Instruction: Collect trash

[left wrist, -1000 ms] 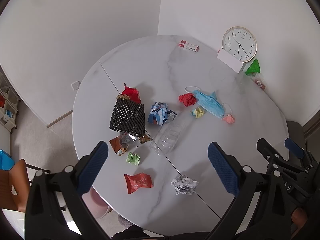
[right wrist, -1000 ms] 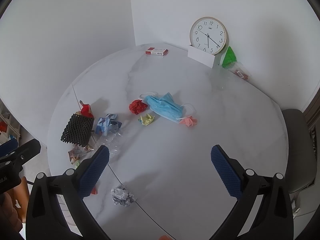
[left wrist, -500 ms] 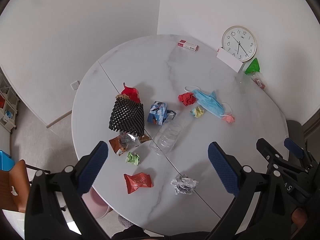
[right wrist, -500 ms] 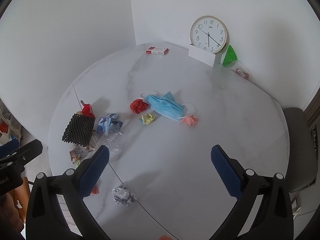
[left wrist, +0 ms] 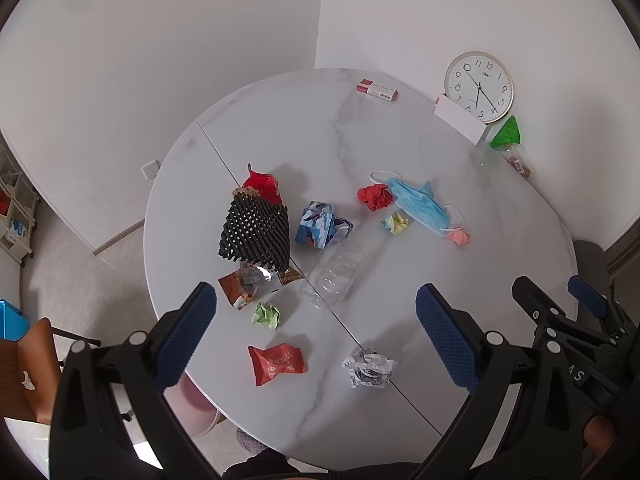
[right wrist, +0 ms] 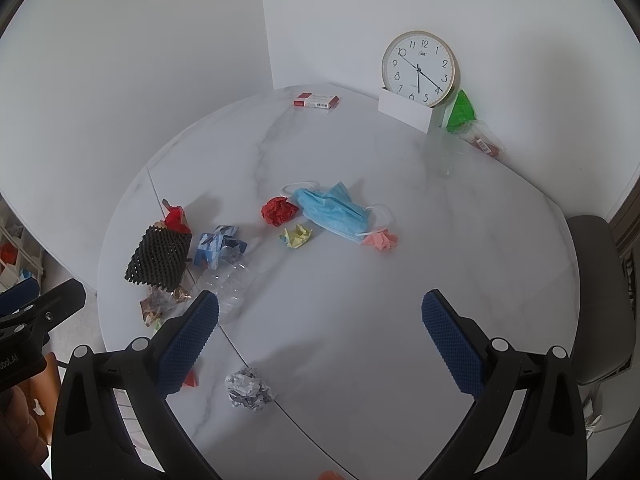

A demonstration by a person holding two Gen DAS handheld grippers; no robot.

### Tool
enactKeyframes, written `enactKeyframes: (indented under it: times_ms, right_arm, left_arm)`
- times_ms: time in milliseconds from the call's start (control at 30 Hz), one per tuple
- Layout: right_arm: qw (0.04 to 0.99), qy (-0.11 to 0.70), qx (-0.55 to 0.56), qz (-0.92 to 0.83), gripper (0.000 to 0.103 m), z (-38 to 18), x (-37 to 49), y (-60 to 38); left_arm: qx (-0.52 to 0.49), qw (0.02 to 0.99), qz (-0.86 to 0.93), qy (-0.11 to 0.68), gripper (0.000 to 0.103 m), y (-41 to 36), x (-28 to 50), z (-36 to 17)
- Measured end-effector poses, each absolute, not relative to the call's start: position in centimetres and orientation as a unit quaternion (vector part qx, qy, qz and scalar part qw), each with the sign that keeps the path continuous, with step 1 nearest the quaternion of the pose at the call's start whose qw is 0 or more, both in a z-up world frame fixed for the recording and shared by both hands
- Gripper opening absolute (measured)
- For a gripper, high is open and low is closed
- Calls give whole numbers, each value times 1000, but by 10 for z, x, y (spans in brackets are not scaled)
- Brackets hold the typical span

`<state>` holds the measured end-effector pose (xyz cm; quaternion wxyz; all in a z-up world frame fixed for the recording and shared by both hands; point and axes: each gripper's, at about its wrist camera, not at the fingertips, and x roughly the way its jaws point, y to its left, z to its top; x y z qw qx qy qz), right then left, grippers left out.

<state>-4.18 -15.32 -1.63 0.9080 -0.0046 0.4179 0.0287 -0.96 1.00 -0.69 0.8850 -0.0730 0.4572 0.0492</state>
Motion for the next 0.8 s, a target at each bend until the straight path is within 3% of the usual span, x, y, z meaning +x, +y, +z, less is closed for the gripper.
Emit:
enactKeyframes:
  times_ms: [367, 633, 800]
  right_arm:
    - [897, 425, -17, 118, 101, -40, -36, -142]
    - [822, 488, -124, 264, 100, -139, -38, -111]
    - [793, 496, -156, 319, 94, -176, -42, -92]
  left_arm:
    - [-62, 894, 50, 441, 96, 21, -21, -25]
    - [-55, 861, 61, 502, 96, 48, -39, -100]
    - [-73, 840, 85, 531, 96, 54, -42, -143]
